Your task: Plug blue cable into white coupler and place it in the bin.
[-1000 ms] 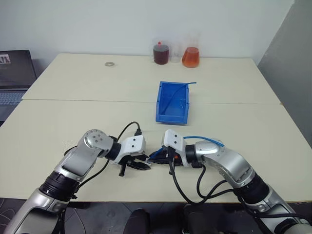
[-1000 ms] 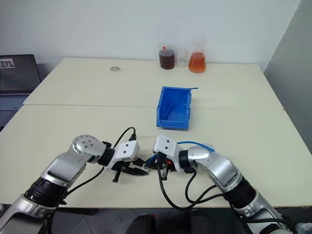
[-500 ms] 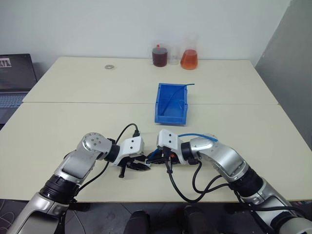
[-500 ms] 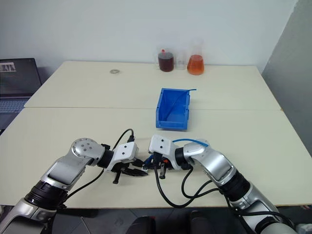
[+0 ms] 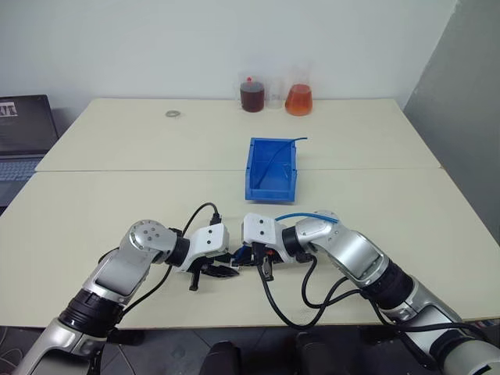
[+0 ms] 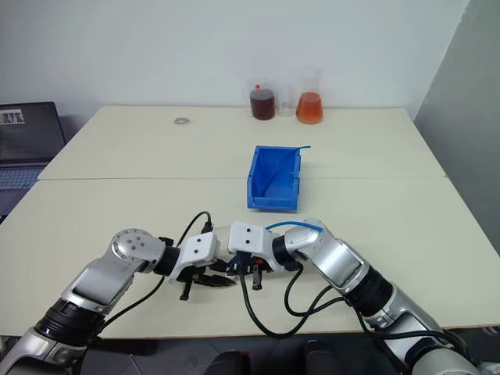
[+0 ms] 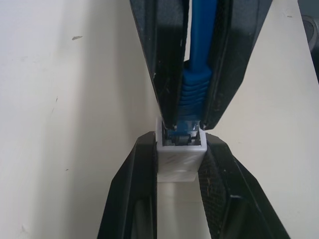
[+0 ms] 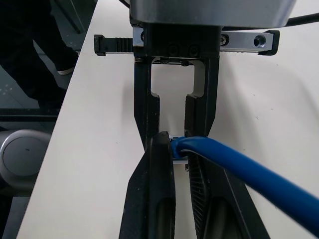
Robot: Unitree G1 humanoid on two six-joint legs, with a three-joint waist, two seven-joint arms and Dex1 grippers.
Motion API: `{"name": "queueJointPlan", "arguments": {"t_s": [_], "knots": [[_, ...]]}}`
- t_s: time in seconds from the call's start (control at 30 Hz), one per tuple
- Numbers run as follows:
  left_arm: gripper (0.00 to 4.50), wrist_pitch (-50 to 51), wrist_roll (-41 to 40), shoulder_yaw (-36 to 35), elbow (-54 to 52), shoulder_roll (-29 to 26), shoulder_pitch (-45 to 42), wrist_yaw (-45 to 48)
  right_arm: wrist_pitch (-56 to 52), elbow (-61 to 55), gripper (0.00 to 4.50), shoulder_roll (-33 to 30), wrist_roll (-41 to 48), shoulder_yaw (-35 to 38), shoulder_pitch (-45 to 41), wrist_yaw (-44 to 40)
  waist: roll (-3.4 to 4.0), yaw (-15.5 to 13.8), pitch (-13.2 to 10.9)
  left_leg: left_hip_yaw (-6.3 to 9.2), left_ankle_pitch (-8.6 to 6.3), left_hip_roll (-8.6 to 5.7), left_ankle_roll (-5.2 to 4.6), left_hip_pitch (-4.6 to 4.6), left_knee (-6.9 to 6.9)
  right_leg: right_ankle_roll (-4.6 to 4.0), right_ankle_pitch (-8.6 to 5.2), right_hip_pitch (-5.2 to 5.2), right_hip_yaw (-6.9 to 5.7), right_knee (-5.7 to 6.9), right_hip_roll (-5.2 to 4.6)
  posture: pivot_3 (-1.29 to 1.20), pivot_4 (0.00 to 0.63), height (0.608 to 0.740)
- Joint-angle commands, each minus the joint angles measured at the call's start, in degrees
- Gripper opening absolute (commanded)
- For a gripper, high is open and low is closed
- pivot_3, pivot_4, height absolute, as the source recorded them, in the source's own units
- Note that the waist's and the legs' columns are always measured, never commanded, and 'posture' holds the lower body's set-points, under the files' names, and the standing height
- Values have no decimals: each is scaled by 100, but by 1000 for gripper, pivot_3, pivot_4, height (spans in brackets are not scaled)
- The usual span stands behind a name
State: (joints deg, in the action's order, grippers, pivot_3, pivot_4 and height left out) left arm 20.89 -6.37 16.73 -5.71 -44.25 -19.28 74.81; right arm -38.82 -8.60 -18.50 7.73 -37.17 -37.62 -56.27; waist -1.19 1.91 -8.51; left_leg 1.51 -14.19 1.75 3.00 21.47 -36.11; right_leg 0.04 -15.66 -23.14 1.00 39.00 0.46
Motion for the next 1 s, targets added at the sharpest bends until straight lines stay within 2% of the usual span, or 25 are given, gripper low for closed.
{"name": "queueJointPlan", "arguments": {"t_s": [0.03, 0.13, 0.2, 0.23, 0.27, 0.43, 0.6, 0.7, 0.83, 0.93, 1.0], "knots": [[787, -9, 25, 81, -75, 108, 106, -190, -165, 89, 107, 175, 136, -538, 233, -348, 0, 0, 3, -1, 0, 0, 0, -1, 0, 0, 0, 0, 1, 0, 0, 0, 150, 740], [787, 58, -90, -11, -152, 78, 266, -176, -105, 87, 107, 129, 148, -316, 187, -316, 0, 3, 3, -1, -1, 1, -1, -2, 0, -1, 0, 1, 2, 0, 0, 0, 150, 740], [1487, -1, -85, -81, -130, 94, 355, -262, -84, 68, 107, 114, 173, -100, 180, -241, 0, 3, 3, -1, -1, 2, -2, -1, 1, -1, 0, 0, 1, 0, 1, 0, 150, 740], [1519, 35, -129, -137, -140, 94, 403, -290, -80, 57, 107, 106, 182, 26, 168, -185, 0, 11, -1, 0, -1, 2, -2, 0, 1, -1, -1, 0, 1, 0, 1, 0, 150, 740], [1847, 48, -158, -185, -160, 108, 446, -343, -83, 41, 107, 91, 199, 148, 165, -154, -3, 9, -4, -2, -1, 3, -2, 2, 1, -1, -1, -3, 3, 0, 2, 0, 150, 740], [2860, 144, -412, -566, -452, 17, 785, -606, -268, -190, 107, 3, 373, 782, 177, 30, -14, -3, -27, 14, -1, 5, -2, 18, -2, -1, 0, -8, 2, -1, 0, 0, 150, 740], [3805, 947, -1299, -1721, -1237, -204, 1388, -875, -695, -637, 107, -194, 847, 1724, 258, 248, -26, 6, -75, 23, -1, 14, -2, 36, -4, -1, 0, -21, -4, 0, 0, 0, 150, 740], [4385, 1321, -1564, -2332, -1312, -97, 1255, -1415, -972, -804, 106, -462, 1201, 2455, 254, 326, -28, -14, -104, 30, -1, 13, -1, 42, -3, -2, 0, -27, -11, 0, 0, 0, 150, 740], [4500, 1767, -1704, -2585, -1330, 33, 731, -2027, -1296, -665, 106, -553, 1624, 3335, -8, 617, -57, -45, -132, 36, -1, 1, -1, 47, -4, -1, 0, -24, -17, -2, -7, 0, 150, 740], [4500, 2197, -1763, -2445, -1370, 148, 180, -2444, -1486, 54, 106, -239, 1794, 3878, -608, 1154, -70, -3, -145, 29, -1, -1, -1, 47, -5, 3, 3, -23, -9, -2, -8, 0, 150, 740], [4500, 2426, -1696, -2333, -1281, 275, -164, -2748, -1455, 613, 106, -112, 1770, 3963, -963, 1336, -72, 15, -149, 23, -1, 2, -1, 45, -5, 3, 4, -25, -3, 0, -7, 0, 150, 740]]}}
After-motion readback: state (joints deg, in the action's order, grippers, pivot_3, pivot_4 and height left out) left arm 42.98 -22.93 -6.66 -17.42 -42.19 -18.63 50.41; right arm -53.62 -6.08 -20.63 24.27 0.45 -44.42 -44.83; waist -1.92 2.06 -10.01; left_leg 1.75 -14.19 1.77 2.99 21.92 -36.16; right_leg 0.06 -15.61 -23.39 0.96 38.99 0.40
